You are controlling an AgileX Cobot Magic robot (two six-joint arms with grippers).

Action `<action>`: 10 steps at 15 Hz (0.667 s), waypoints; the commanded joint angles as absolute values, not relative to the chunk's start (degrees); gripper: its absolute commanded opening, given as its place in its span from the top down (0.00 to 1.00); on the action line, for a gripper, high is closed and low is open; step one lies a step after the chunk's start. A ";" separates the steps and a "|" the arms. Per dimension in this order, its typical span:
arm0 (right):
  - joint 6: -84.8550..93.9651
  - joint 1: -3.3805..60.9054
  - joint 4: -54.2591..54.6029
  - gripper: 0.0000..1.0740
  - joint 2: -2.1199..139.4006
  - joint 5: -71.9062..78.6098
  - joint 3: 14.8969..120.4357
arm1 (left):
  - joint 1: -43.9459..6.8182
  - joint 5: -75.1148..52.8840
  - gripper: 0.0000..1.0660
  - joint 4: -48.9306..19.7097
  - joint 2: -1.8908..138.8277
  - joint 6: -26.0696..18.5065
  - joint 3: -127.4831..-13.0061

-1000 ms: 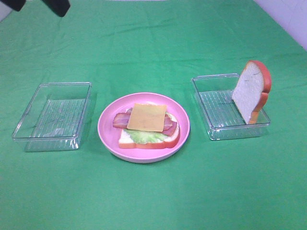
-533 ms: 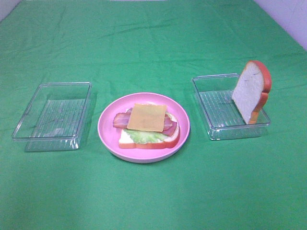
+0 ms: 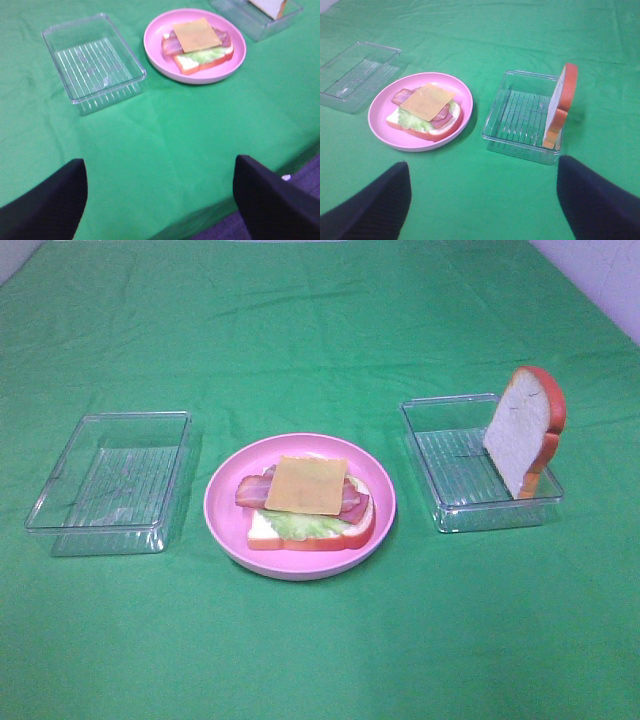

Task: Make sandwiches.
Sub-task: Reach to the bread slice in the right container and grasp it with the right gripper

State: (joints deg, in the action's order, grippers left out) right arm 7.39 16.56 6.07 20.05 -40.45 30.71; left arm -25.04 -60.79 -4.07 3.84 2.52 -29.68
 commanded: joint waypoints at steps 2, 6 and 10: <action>1.60 16.44 2.75 0.35 32.54 -37.41 36.67 | -24.87 -59.76 0.28 -3.15 -0.69 2.81 -29.05; -2.75 16.39 -2.18 0.35 61.42 -46.58 56.04 | -24.87 -59.07 0.28 -2.18 -0.57 2.75 -28.48; -3.90 16.33 -7.05 0.35 82.39 -61.19 74.31 | -24.87 -59.13 0.28 0.00 -0.57 2.75 -28.48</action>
